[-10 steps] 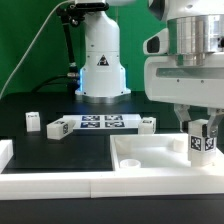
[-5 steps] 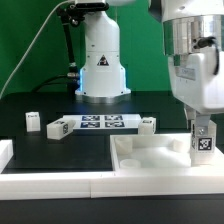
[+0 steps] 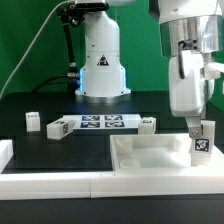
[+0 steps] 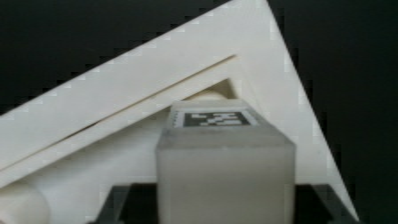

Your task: Assemble one leg

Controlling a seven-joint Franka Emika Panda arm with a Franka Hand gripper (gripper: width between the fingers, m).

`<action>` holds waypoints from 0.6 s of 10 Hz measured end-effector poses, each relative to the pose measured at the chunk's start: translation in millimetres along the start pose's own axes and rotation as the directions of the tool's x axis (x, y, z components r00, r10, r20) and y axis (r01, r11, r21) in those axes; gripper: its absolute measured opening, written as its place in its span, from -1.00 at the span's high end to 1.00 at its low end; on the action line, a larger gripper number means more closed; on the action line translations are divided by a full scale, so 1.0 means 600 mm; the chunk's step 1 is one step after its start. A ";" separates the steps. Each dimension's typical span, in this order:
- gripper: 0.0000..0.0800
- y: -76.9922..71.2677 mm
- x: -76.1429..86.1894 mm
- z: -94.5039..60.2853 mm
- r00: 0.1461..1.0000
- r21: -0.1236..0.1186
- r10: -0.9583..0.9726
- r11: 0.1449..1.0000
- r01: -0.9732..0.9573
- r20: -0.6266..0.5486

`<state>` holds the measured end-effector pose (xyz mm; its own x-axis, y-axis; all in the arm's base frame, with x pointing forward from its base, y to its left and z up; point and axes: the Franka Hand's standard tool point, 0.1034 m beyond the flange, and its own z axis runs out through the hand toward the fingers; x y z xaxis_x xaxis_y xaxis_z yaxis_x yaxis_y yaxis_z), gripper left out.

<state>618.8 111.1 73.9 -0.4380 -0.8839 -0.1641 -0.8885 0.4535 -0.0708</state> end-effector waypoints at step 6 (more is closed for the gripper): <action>-0.61 0.003 -0.003 0.003 0.922 -0.001 -0.386 0.922 0.386 0.004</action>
Offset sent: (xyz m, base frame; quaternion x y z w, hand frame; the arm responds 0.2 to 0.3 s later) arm 0.0016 0.0038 0.0031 -0.0017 -0.0195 -0.0491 0.9986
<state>618.0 113.8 72.3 -0.0601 -0.9900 -0.1277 -0.9888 0.0765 -0.1280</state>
